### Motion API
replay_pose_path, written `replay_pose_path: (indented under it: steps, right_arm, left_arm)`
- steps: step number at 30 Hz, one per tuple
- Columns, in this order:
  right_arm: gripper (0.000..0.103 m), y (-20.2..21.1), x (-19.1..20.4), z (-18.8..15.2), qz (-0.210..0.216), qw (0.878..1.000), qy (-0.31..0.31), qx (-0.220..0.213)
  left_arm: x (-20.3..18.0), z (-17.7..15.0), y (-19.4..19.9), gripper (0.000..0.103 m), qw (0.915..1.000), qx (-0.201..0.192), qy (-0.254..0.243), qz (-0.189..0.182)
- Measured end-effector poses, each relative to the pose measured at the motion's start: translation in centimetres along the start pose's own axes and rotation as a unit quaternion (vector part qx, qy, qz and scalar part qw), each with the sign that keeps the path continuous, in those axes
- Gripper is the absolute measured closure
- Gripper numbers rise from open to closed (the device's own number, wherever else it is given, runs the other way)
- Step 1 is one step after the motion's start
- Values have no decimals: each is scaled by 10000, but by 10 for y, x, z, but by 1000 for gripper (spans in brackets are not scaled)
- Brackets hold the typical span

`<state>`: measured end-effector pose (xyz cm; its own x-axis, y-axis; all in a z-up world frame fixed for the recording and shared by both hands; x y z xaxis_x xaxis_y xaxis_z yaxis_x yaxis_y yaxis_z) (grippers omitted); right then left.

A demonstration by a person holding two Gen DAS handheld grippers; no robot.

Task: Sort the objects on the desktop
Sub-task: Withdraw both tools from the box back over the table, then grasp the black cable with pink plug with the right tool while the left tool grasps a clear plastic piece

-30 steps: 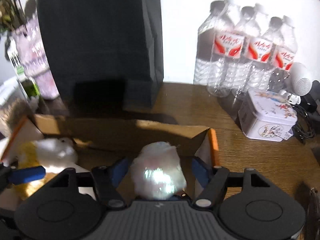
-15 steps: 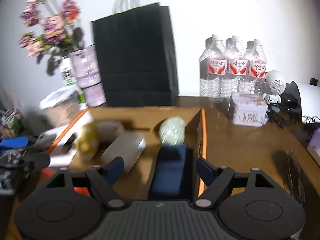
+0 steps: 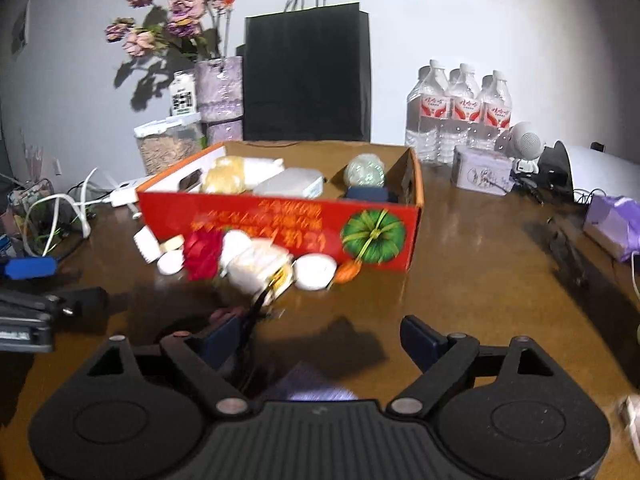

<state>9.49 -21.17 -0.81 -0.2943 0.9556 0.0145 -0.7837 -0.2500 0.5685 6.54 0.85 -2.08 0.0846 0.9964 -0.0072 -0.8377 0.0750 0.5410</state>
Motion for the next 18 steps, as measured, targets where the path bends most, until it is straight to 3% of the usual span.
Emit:
replay_pose_path:
  steps: [5, 8, 12, 13, 18]
  right_arm:
    - [3, 14, 13, -11, -21, 9995, 85, -305]
    - [1, 23, 20, -8, 78, 9988, 167, -463]
    - [0, 50, 14, 8, -344, 9888, -55, -1448]
    - [0, 50, 14, 8, -389, 9882, -48, -1478]
    - [4, 27, 23, -8, -196, 9960, 248, -833]
  left_arm:
    - [6, -18, -1, 0, 9999, 121, 116, 8]
    - [9, -21, 0, 0, 9996, 128, 235, -49]
    - [9, -20, 1, 0, 9995, 66, 283, -115]
    - [8, -20, 1, 0, 9995, 60, 287, -131]
    - [5, -19, 1, 0, 9996, 30, 234, -168]
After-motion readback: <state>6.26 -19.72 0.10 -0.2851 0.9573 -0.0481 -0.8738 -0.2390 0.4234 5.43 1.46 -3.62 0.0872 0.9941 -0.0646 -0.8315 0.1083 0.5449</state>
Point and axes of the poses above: each gripper's, at about its wrist camera, not at the fingertips, and y roughly against the way its jaws point, x to its left, z to its top, the point moved 10 cm from there along -y, roughly the way its jaws point, and after that the axes turned 3 degrees about -z, right-handed, at the moved point
